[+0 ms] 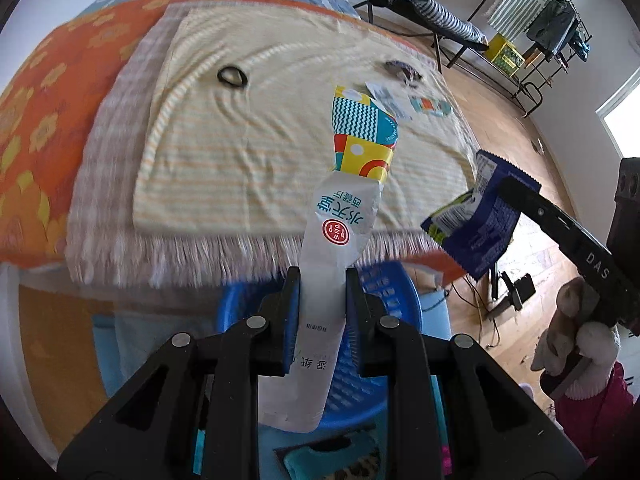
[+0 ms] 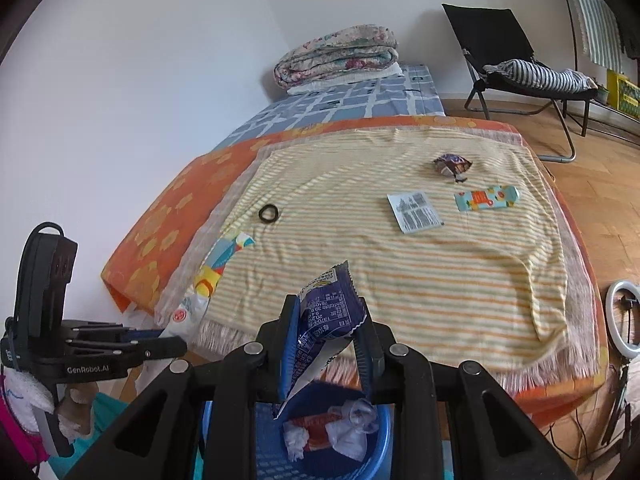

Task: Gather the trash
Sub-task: 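Carry the pouch with the left tool while the right tool carries the wrapper to the basket, then open both tools over the basket to drop the pouch and wrapper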

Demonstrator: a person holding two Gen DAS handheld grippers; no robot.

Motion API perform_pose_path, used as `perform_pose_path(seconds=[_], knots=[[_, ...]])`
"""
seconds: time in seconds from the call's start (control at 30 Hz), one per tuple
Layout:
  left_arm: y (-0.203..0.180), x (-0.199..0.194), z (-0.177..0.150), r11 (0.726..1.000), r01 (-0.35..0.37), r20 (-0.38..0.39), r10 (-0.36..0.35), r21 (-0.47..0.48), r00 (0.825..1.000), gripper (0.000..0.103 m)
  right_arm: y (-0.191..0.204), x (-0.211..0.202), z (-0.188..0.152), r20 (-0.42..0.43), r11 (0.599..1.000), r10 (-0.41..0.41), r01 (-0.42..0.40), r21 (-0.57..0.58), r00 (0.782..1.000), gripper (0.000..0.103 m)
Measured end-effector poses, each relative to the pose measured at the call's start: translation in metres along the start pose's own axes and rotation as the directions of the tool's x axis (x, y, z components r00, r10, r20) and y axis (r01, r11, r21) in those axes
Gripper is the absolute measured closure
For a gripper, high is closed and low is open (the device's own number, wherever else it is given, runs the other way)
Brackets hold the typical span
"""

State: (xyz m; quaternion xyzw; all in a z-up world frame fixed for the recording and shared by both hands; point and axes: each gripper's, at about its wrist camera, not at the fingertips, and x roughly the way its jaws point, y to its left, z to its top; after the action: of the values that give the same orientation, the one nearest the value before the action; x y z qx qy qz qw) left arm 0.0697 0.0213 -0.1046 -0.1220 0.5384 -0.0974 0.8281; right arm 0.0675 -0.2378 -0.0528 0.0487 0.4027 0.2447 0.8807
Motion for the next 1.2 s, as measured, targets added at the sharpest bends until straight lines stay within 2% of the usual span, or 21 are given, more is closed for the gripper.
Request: perform_pose_path(seconds=[0.57, 1.03, 1.2], knots=[[0.005, 0.032, -0.076, 0.997, 0.005, -0.126, -0.014, -0.071, 0.992, 0.083, 0.001, 0.008, -0.056, -0.104, 1.0, 0.005, -0.004, 0.005, 0.995, 0.078], [0.008, 0.06, -0.107, 0.997, -0.017, -0.241, -0.003, -0.08, 0.97, 0.083, 0.009, 0.025, -0.08, -0.163, 1.0, 0.004, -0.005, -0.009, 0.987, 0.078], [0.014, 0.068, -0.107, 0.995, -0.027, -0.267, -0.001, -0.1, 0.964, 0.083, 0.008, 0.032, -0.087, -0.186, 1.0, 0.001, -0.003, -0.009, 0.982, 0.078]])
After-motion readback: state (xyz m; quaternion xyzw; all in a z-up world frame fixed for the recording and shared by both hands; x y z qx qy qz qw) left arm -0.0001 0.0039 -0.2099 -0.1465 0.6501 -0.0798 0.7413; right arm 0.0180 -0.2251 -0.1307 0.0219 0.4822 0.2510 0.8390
